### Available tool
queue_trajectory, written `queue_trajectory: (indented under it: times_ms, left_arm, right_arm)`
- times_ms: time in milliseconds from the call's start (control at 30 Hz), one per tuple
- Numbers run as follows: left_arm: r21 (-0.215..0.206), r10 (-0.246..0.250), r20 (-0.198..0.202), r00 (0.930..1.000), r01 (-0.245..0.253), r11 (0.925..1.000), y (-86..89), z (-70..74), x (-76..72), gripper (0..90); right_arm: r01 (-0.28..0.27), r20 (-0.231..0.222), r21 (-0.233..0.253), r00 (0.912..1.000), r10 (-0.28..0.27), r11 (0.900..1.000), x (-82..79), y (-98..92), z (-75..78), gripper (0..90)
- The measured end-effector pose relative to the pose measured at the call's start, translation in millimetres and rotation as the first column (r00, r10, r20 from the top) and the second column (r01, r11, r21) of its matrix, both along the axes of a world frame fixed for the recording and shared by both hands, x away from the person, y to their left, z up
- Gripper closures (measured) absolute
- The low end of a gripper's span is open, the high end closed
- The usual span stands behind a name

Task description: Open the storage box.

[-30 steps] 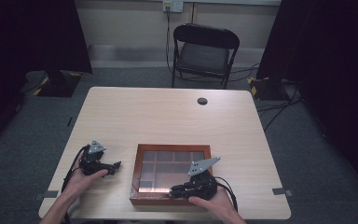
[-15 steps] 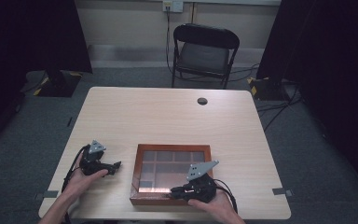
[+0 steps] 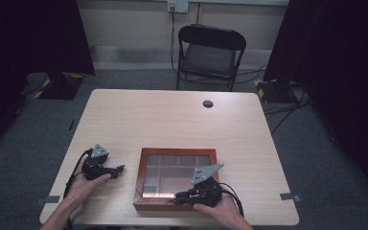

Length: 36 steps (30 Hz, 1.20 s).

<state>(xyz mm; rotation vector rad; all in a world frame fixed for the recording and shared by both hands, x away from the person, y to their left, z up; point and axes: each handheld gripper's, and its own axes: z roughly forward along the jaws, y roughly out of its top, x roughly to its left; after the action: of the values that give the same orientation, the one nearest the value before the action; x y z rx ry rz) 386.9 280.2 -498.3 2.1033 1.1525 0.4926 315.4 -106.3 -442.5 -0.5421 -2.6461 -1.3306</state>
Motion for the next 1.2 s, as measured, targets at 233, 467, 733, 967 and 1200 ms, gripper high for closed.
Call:
queue_trajectory:
  times_ms: [233, 467, 733, 967, 1200]
  left_arm:
    - [-0.024, -0.027, 0.001, 0.9996, 0.027, 0.9994, -5.3, 3.7, -3.1, 15.7]
    - [-0.063, -0.065, 0.019, 0.9977, 0.066, 0.9958, -9.6, 9.4, -6.9, 15.9]
    - [-0.095, -0.105, 0.036, 0.9938, 0.108, 0.9896, -15.3, 14.2, -11.3, 15.7]
    - [-0.125, -0.121, 0.053, 0.9913, 0.127, 0.9840, -16.8, 19.2, -14.8, 15.8]
    - [-0.141, -0.157, 0.078, 0.9846, 0.166, 0.9759, -22.6, 23.0, -18.3, 15.8]
  right_arm:
    - [-0.002, -0.005, 0.004, 1.0000, 0.002, 1.000, 0.7, -0.3, 2.0, 82.2]
    - [-0.001, -0.006, 0.026, 1.0000, 0.001, 1.000, 1.7, -1.7, 8.1, 82.3]
    - [-0.008, -0.002, 0.036, 1.0000, 0.008, 0.999, 4.1, 0.4, 14.4, 82.9]
    - [-0.002, -0.003, 0.041, 1.0000, 0.002, 0.999, 7.0, 1.1, 21.8, 83.1]
    - [-0.008, -0.002, 0.041, 1.0000, 0.008, 0.999, 9.7, 0.7, 27.7, 83.0]
